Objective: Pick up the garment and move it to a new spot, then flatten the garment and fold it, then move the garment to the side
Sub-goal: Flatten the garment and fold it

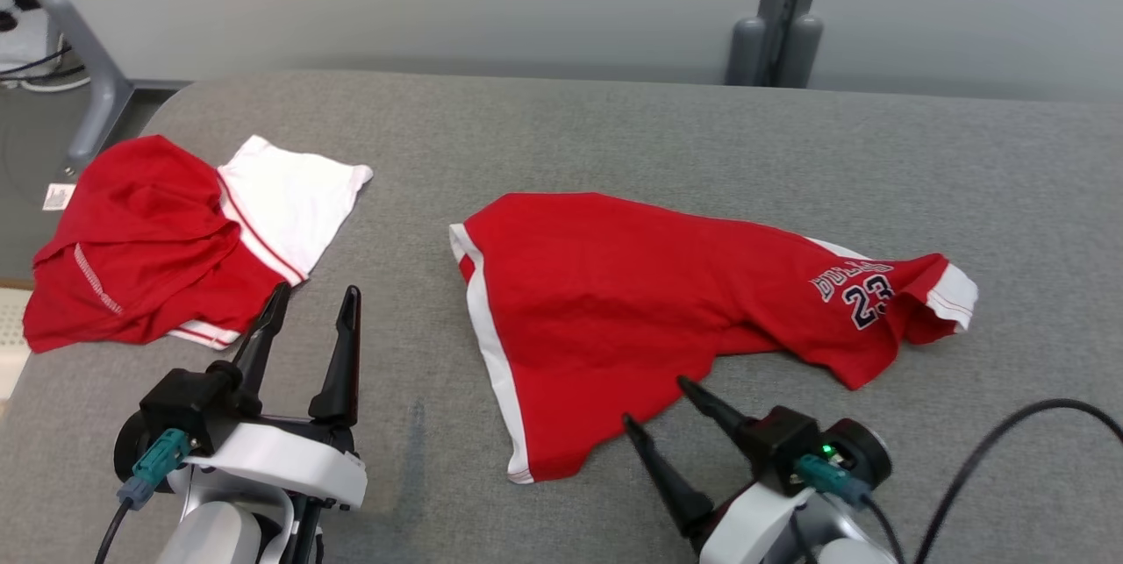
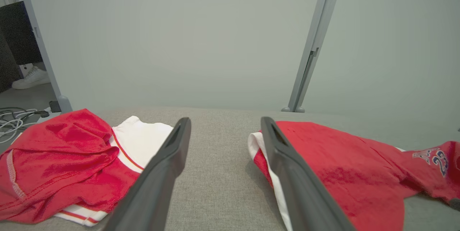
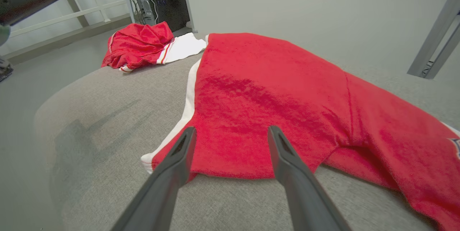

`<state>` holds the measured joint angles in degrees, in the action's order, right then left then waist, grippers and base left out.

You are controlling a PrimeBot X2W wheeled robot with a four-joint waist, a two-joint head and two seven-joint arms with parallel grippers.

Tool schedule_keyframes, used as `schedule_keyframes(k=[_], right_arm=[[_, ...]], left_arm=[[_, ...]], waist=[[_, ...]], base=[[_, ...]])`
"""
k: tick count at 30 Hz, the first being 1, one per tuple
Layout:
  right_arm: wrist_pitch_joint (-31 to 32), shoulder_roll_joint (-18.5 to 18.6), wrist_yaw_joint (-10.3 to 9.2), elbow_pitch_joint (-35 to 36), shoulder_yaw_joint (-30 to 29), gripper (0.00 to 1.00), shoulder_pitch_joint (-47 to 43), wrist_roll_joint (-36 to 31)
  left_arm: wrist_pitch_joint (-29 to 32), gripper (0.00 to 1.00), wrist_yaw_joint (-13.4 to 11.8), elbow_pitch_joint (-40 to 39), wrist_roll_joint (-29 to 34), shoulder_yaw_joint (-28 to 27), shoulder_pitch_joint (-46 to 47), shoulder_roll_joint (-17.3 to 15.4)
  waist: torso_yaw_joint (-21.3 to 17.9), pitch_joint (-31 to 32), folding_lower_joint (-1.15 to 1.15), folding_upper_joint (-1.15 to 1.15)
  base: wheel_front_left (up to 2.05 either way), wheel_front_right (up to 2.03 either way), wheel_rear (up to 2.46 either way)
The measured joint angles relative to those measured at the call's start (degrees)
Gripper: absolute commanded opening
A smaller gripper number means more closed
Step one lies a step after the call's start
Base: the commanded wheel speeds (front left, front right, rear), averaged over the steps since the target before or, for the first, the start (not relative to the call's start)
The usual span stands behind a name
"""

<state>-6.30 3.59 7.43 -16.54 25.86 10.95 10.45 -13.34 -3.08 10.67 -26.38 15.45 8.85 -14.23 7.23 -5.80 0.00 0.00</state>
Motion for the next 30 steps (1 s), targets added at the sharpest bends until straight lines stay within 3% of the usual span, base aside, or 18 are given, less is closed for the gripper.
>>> schedule_keyframes(k=[9,22,23,24,26,30], right_arm=[[4.8,3.7,0.05,-8.2,15.6,1.0,5.5,3.9],[3.5,2.7,0.05,-18.5,22.4,1.0,14.2,5.1],[3.5,2.5,0.05,-19.2,22.7,0.84,14.7,5.4],[3.3,2.3,0.05,-19.8,22.8,0.47,15.1,5.8],[3.3,2.0,0.05,-21.1,23.1,0.02,15.9,6.9],[1.8,1.7,0.07,-22.5,23.1,0.0,16.8,8.3]], left_arm=[[-1.2,1.0,1.0,2.1,-0.4,-0.4,2.2,1.4],[-1.6,1.0,2.4,3.4,0.6,-0.8,3.5,2.7],[-1.6,1.0,2.5,3.5,0.8,-0.7,3.8,2.8],[-1.6,1.0,2.6,3.7,1.0,-0.6,4.1,2.9],[-1.6,1.0,2.8,3.8,1.2,-0.6,4.5,3.1],[-1.6,1.0,3.0,4.0,1.6,-0.9,4.5,3.3]], waist=[[5.2,-3.6,0.0,0.0],[6.5,-5.5,0.0,0.0],[6.7,-5.6,0.0,0.0],[6.8,-5.8,0.0,0.0],[6.9,-6.0,0.0,0.0],[6.7,-6.4,0.0,0.0]], base=[[0.0,0.0,0.0],[0.0,0.0,0.0],[0.0,0.0,0.0],[0.0,0.0,0.0],[0.0,0.0,0.0],[0.0,0.0,0.0]])
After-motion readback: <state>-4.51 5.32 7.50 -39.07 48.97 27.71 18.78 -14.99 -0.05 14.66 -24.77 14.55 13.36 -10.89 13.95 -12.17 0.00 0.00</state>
